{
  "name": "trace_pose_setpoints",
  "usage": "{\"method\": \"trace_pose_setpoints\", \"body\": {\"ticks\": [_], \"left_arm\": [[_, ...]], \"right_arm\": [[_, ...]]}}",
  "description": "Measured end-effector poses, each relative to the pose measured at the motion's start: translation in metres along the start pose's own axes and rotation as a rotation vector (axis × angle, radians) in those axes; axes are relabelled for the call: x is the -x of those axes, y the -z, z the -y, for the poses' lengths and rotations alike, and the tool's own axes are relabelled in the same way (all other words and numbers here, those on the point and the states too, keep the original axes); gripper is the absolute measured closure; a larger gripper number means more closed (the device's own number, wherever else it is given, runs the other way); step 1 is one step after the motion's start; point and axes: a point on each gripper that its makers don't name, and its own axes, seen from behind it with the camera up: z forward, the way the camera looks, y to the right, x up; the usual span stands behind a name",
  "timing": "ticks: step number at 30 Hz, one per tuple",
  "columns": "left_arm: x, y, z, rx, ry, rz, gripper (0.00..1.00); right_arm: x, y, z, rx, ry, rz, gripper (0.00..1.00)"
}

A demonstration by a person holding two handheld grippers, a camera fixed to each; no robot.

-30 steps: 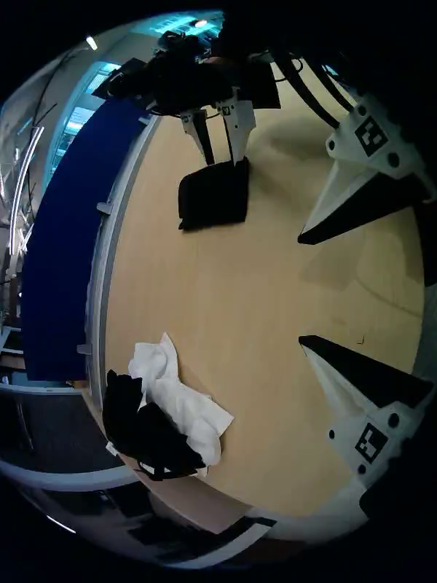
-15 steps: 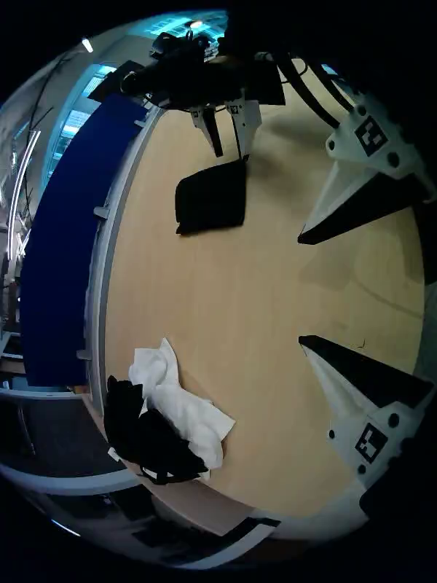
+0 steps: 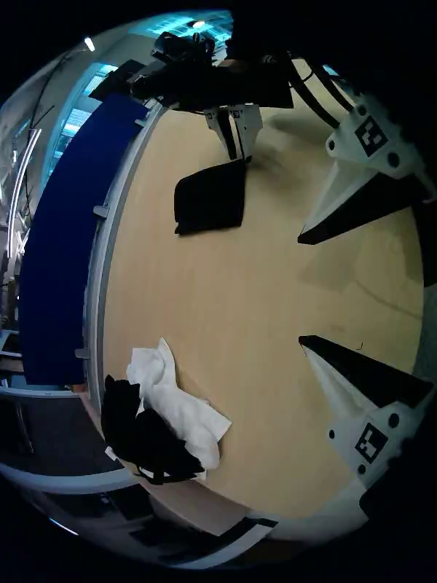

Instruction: Fold towel

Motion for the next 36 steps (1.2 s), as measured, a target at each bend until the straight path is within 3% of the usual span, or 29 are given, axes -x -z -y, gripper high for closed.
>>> {"method": "trace_pose_setpoints", "body": {"ticks": [21,27,36], "left_arm": [[0.003,0.0,-0.003,0.001,-0.003,0.003,0.07],[0.002,0.001,-0.005,0.001,-0.005,0.002,0.07],[-0.002,0.003,-0.005,0.001,-0.009,-0.006,0.08]], "right_arm": [[-0.001,-0.01,-0.004,0.025,-0.053,-0.016,0.93],[-0.005,-0.008,-0.008,0.035,-0.042,-0.023,0.95],[-0.03,0.012,-0.02,0.051,-0.013,-0.071,0.96]]}}
